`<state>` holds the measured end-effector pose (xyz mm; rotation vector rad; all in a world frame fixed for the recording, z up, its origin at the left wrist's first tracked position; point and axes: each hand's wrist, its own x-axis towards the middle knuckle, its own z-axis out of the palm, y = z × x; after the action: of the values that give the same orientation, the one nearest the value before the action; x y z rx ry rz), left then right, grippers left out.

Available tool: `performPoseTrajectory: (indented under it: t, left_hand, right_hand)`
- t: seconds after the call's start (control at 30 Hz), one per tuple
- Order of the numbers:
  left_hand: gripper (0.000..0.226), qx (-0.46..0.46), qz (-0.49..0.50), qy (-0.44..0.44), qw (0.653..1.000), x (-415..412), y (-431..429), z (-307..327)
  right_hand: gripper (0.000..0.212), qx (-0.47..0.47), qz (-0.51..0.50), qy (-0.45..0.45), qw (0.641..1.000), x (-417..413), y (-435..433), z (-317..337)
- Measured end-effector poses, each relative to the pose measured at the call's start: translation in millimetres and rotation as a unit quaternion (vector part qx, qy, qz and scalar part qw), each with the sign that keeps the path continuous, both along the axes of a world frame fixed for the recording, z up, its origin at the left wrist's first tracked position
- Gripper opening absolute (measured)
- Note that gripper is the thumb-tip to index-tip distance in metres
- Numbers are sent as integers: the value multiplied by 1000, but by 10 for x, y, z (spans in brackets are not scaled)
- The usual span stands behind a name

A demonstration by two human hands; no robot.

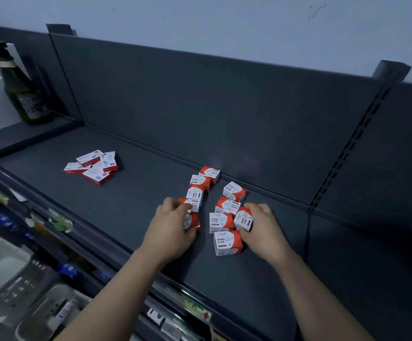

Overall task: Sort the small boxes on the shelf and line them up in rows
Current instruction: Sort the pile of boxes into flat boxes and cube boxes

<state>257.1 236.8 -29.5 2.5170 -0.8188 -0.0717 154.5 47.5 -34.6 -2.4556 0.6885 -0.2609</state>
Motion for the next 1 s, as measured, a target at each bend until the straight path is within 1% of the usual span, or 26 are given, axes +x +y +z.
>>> performPoseTrajectory:
  t: [0.1,0.27,0.37,0.5,0.7,0.87,1.0]
  left_hand:
    - [45,-14,-17,-51,998,-4,-54,125]
    - [38,-49,-102,-79,990,-116,-265,279]
    - [43,-57,-152,-81,983,-255,-443,312]
    - [40,-69,-211,-98,970,-487,-695,380]
    - [37,-87,-302,-104,944,-1045,-1064,507]
    - [42,-94,-372,-100,918,-1651,-1362,564]
    - [40,-98,-406,-90,904,-2210,-1668,621]
  right_hand:
    - [53,-3,-22,-14,1000,-87,48,60]
    - [58,-37,-55,-52,996,-392,111,136]
    - [58,-63,-94,-47,992,-645,107,192]
    - [56,-90,-138,-28,986,-1087,63,272]
    - [52,-113,-218,-25,969,-1816,2,381]
    - [50,-116,-279,-27,953,-2480,-116,460]
    - [40,-122,-318,-26,940,-3074,-269,553]
